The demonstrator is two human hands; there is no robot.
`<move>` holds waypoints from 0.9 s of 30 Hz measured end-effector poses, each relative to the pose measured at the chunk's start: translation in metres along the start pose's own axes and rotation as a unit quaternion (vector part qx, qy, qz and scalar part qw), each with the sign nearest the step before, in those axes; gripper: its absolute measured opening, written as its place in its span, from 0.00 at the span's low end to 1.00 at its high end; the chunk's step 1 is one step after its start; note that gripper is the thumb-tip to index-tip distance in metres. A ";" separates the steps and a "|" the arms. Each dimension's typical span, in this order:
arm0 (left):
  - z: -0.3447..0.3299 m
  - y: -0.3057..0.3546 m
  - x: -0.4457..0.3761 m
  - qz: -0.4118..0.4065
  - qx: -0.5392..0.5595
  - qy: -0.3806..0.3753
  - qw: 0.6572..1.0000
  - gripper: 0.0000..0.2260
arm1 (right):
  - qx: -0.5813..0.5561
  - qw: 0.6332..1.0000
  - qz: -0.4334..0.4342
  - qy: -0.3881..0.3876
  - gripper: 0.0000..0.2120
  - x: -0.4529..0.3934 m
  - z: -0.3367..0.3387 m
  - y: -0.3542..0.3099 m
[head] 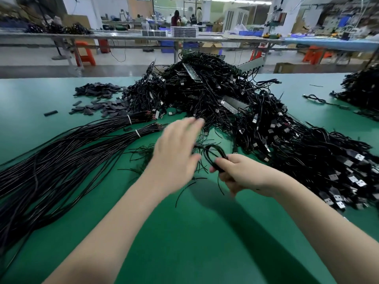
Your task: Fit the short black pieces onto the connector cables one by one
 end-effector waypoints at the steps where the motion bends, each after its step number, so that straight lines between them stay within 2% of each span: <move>1: -0.009 0.012 0.003 -0.084 -0.056 -0.042 0.994 0.31 | -0.006 0.999 -0.014 -0.048 0.15 0.002 -0.002 0.003; 2: -0.018 0.022 0.007 -0.146 -0.083 -0.069 0.983 0.32 | 0.008 0.996 -0.022 -0.086 0.15 0.004 -0.004 0.004; 4: -0.028 0.028 0.014 -0.159 -0.047 -0.100 0.981 0.30 | 0.063 0.987 -0.041 -0.143 0.16 0.010 -0.006 0.005; 7: -0.034 0.026 0.020 -0.080 0.104 -0.119 0.984 0.27 | 0.137 0.966 -0.102 -0.194 0.14 0.016 -0.004 0.013; 11: -0.042 0.025 0.023 -0.029 0.084 -0.173 0.981 0.17 | 0.224 0.948 -0.120 -0.191 0.14 0.015 -0.005 0.015; 15: -0.039 0.023 0.013 -0.014 0.053 -0.192 0.980 0.11 | 0.185 0.960 -0.109 -0.178 0.14 0.009 0.000 0.010; 19: -0.045 0.029 0.006 -0.067 -0.057 -0.240 0.967 0.15 | 0.149 0.958 -0.129 -0.207 0.11 0.001 0.008 0.011; 23: -0.051 0.027 -0.002 -0.086 -0.116 -0.283 0.948 0.16 | 0.125 0.945 -0.164 -0.253 0.11 -0.008 0.011 0.013; 25: -0.048 0.022 -0.004 -0.090 -0.129 -0.276 0.948 0.16 | 0.065 0.937 -0.167 -0.299 0.17 -0.011 0.018 0.014; 27: -0.044 0.005 -0.003 -0.057 -0.109 -0.243 0.962 0.14 | -0.053 0.942 -0.158 -0.293 0.31 -0.013 0.032 0.013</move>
Point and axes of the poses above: each hand's wrist, its own x-axis away from the middle knuckle, its own z-axis out of the back of the hand, y = z × x, the point moved 5 cm from there along -x, towards the middle knuckle, and after that the axes turned 5 degrees about -z, right-handed, at the moved point
